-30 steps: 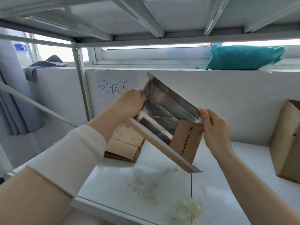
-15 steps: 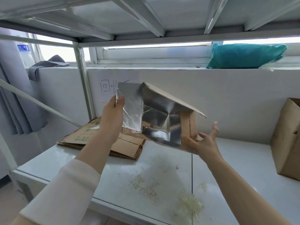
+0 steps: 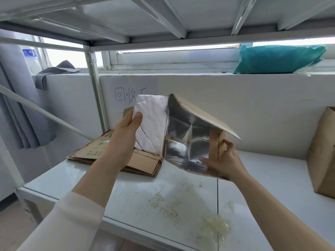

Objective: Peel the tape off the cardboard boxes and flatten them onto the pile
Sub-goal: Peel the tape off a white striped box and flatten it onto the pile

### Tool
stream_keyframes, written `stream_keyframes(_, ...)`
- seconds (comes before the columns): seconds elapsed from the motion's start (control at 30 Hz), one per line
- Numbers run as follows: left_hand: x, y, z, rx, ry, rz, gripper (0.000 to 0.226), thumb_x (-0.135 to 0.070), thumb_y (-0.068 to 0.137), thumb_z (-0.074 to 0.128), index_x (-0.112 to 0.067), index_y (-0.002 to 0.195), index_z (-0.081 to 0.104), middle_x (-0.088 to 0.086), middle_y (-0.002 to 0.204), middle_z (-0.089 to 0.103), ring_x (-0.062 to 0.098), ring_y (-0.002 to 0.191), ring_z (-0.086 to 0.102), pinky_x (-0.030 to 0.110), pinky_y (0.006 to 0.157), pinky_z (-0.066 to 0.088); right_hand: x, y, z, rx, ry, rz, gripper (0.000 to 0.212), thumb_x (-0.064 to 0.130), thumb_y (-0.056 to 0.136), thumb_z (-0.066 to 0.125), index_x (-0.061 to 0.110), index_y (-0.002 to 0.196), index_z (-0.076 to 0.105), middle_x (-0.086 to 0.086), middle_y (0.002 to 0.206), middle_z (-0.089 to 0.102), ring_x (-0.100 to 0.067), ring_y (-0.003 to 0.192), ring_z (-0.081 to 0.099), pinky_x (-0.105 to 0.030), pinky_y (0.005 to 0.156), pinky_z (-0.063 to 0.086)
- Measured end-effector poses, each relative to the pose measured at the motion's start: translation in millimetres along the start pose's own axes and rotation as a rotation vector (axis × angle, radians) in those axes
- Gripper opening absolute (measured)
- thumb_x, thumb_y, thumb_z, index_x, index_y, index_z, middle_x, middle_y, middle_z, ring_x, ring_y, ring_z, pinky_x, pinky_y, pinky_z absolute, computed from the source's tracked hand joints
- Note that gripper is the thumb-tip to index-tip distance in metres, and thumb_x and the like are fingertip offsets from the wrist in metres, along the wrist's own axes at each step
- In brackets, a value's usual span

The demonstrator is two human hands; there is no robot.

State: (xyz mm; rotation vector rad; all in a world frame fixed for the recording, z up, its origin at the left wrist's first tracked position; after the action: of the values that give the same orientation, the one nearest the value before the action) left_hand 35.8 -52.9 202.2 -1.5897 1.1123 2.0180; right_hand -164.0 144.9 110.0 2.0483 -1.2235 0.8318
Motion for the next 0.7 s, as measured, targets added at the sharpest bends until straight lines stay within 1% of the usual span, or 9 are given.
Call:
stream_keyframes(0.1,-4,-1,4,0.019,-0.033,0.009,0.022,-0.029,0.099,0.04,-0.032,0.096,0.062,-0.006,0.108,0.067,0.021,0.111,0.06,0.047,0.105,0.041,-2,0,-2,-0.024,0.054,0.0,0.078,0.035,0.073,0.073,0.011,0.133,0.029,-0.008,0.122,0.053,-0.028,0.106,0.054,-0.037,0.083,0.047)
stream_keyframes(0.2,-2,7,-12,-0.077,-0.088,-0.009,0.026,-0.027,0.1,0.038,-0.022,0.118,0.057,-0.001,0.118,0.064,0.022,0.114,0.058,0.045,0.103,0.042,-7,-2,-5,0.006,0.339,-0.005,0.024,0.016,0.092,0.049,0.013,0.115,0.051,-0.002,0.102,0.056,-0.022,0.086,0.054,-0.029,0.064,0.045)
stream_keyframes(0.3,1,18,-38,-0.178,-0.117,-0.021,0.04,-0.031,0.099,0.039,-0.017,0.136,0.044,0.005,0.138,0.052,0.026,0.126,0.05,0.051,0.105,0.038,-14,-7,-15,0.028,0.712,0.026,0.018,0.015,0.097,0.04,0.009,0.101,0.058,-0.006,0.089,0.061,-0.024,0.082,0.057,-0.033,0.072,0.047)
stream_keyframes(0.4,6,23,-47,-0.191,-0.122,-0.033,0.032,-0.029,0.101,0.035,-0.018,0.127,0.049,0.0,0.131,0.057,0.023,0.122,0.053,0.044,0.104,0.041,-8,-14,-25,0.056,0.894,-0.008,0.015,0.017,0.097,0.039,0.016,0.103,0.053,-0.002,0.096,0.06,-0.019,0.088,0.058,-0.031,0.074,0.049)
stream_keyframes(0.47,12,23,-43,-0.162,-0.178,-0.067,0.034,-0.028,0.101,0.033,-0.018,0.13,0.048,0.003,0.13,0.057,0.024,0.118,0.056,0.04,0.096,0.047,1,-18,-31,0.009,0.846,-0.104,0.014,0.016,0.097,0.04,0.018,0.101,0.054,-0.001,0.093,0.06,-0.021,0.088,0.057,-0.032,0.077,0.048)
stream_keyframes(0.5,14,22,-40,-0.151,-0.227,-0.086,0.036,-0.031,0.101,0.032,-0.018,0.131,0.048,0.005,0.128,0.057,0.022,0.112,0.061,0.038,0.087,0.052,7,-20,-33,-0.023,0.729,-0.173,0.015,0.015,0.097,0.041,0.019,0.098,0.055,-0.001,0.09,0.061,-0.022,0.086,0.056,-0.03,0.077,0.046)
stream_keyframes(0.57,16,18,-30,-0.097,-0.343,-0.126,0.041,-0.043,0.099,0.024,-0.021,0.116,0.054,0.004,0.112,0.065,0.016,0.09,0.069,0.033,0.069,0.059,19,-27,-30,-0.031,0.464,-0.3,0.016,0.012,0.097,0.042,0.02,0.1,0.055,-0.003,0.088,0.061,-0.021,0.082,0.055,-0.017,0.071,0.042)
stream_keyframes(0.63,17,18,-24,-0.016,-0.397,-0.145,0.052,-0.059,0.092,0.018,-0.027,0.111,0.054,0.0,0.101,0.072,0.018,0.089,0.071,0.04,0.069,0.06,23,-33,-21,0.009,0.343,-0.36,0.023,0.01,0.097,0.041,0.022,0.112,0.054,-0.001,0.096,0.061,-0.014,0.083,0.055,-0.002,0.065,0.037)
stream_keyframes(0.7,19,15,-24,-0.005,-0.383,-0.15,0.063,-0.066,0.086,0.025,-0.024,0.124,0.051,0.003,0.108,0.071,0.025,0.1,0.068,0.048,0.077,0.057,22,-39,-13,0.062,0.248,-0.396,0.033,0.011,0.097,0.04,0.027,0.123,0.052,0.003,0.104,0.06,-0.012,0.092,0.055,0.003,0.067,0.036)
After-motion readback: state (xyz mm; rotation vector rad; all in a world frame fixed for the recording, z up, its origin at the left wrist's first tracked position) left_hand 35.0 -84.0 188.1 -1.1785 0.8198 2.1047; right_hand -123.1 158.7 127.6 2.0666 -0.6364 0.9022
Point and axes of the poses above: each hand's wrist, its own y-axis towards the middle knuckle, its own z-axis out of the palm, x = y × z, the point moved 7 cm from there along y, towards the middle knuckle
